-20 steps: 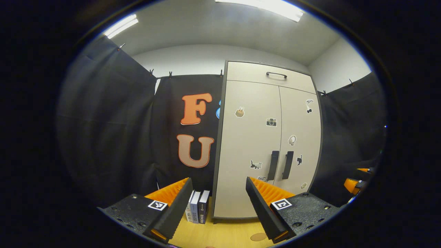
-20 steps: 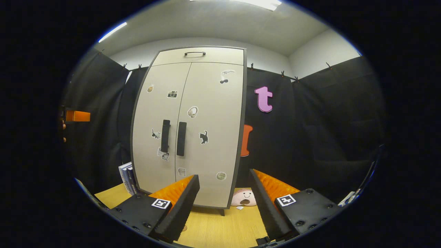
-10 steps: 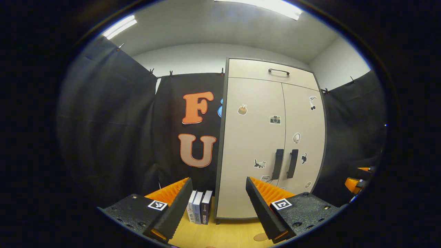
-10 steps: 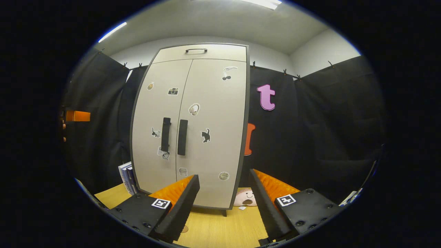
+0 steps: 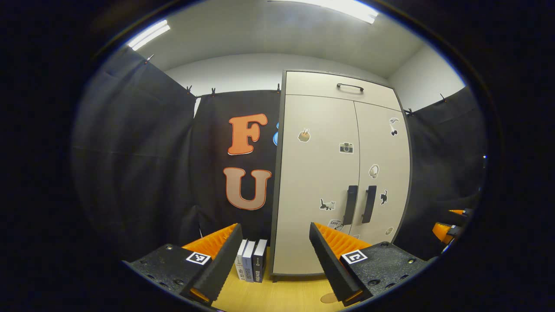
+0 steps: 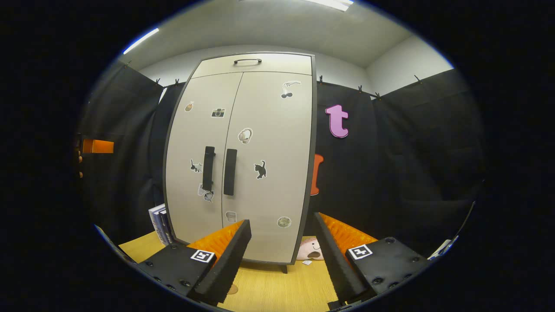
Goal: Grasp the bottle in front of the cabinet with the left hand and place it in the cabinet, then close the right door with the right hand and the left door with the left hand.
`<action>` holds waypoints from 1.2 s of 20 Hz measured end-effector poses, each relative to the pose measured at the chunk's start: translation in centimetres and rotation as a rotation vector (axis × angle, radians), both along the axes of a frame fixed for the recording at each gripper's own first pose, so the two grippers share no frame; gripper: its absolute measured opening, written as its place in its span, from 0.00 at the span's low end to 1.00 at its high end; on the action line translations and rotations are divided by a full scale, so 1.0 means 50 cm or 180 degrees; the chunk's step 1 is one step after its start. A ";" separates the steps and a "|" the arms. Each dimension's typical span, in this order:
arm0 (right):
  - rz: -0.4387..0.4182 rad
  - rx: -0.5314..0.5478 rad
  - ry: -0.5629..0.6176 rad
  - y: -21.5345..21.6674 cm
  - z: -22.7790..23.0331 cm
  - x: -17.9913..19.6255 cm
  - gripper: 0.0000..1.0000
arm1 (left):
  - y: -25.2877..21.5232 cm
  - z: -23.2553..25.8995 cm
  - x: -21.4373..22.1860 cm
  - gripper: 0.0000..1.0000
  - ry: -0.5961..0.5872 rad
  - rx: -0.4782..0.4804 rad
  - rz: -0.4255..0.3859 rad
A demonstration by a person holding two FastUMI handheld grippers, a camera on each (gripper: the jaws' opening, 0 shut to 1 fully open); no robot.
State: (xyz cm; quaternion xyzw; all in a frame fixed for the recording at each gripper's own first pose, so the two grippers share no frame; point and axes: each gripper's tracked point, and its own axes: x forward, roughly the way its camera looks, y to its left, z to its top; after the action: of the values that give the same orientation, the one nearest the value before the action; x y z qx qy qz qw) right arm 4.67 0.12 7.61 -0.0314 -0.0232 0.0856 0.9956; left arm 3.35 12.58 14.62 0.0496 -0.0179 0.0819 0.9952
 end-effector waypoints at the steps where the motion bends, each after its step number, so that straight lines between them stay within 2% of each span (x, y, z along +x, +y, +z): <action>1: -0.0003 -0.0001 -0.0008 -0.001 0.000 0.002 0.96 | -0.002 0.000 0.001 0.94 0.0002 0.0002 0.0002; 24: -0.0133 0.0015 0.0005 -0.037 -0.007 0.034 0.96 | -0.036 -0.019 0.070 0.94 0.0029 -0.0021 -0.0134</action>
State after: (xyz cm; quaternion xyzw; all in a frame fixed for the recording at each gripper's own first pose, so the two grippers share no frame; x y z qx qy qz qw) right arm 6.36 -1.70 7.27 -0.0294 -0.0219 0.0647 0.9972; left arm 6.87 10.78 13.66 0.0464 -0.0141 0.0608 0.9970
